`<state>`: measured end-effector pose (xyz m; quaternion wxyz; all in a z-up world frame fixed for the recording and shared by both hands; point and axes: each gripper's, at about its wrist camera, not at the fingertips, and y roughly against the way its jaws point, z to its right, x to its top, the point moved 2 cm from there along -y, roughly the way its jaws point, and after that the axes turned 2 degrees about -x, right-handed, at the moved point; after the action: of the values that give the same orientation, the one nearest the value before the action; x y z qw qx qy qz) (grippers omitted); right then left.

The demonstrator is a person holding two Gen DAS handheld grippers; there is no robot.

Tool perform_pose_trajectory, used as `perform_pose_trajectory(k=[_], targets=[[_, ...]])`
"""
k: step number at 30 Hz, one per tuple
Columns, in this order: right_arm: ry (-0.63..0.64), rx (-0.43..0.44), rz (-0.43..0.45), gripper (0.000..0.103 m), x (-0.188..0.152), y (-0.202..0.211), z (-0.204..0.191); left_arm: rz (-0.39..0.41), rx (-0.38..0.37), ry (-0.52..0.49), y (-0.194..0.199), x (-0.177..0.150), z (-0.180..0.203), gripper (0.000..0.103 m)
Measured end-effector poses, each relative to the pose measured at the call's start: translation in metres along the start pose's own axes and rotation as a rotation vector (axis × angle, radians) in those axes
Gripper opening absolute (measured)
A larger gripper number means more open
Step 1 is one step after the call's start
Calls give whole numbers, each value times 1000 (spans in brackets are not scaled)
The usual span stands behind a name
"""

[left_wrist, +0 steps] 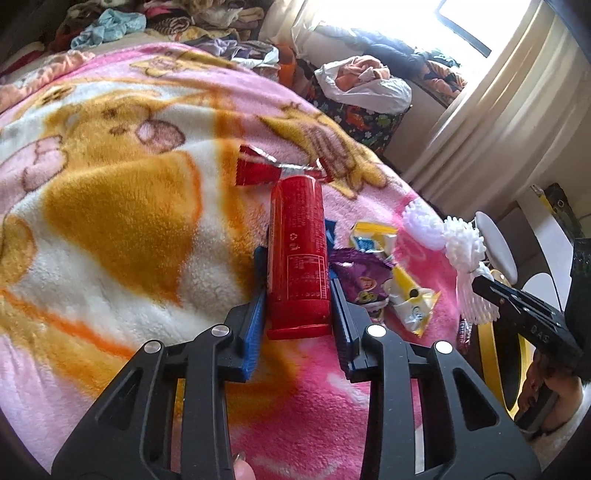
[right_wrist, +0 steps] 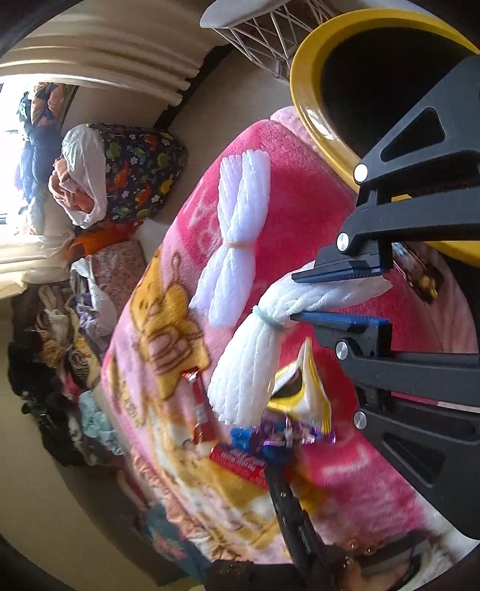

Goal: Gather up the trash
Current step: 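Grasp the red can with the left tool while the right tool grasps the white foam net, then carry the red can and white foam net toward the yellow bin with both tools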

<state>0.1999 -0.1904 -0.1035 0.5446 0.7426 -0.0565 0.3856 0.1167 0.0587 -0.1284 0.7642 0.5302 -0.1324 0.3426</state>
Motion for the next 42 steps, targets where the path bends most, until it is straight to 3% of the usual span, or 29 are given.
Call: perform_pose_trajectory(k=[19,42], targets=[[-66,61,101,15,-18,45,-15,93,-59,-57,32,12,31,26],[-188,53,196,15,-29,84,21,124,-146,-149,43,13,86,26]])
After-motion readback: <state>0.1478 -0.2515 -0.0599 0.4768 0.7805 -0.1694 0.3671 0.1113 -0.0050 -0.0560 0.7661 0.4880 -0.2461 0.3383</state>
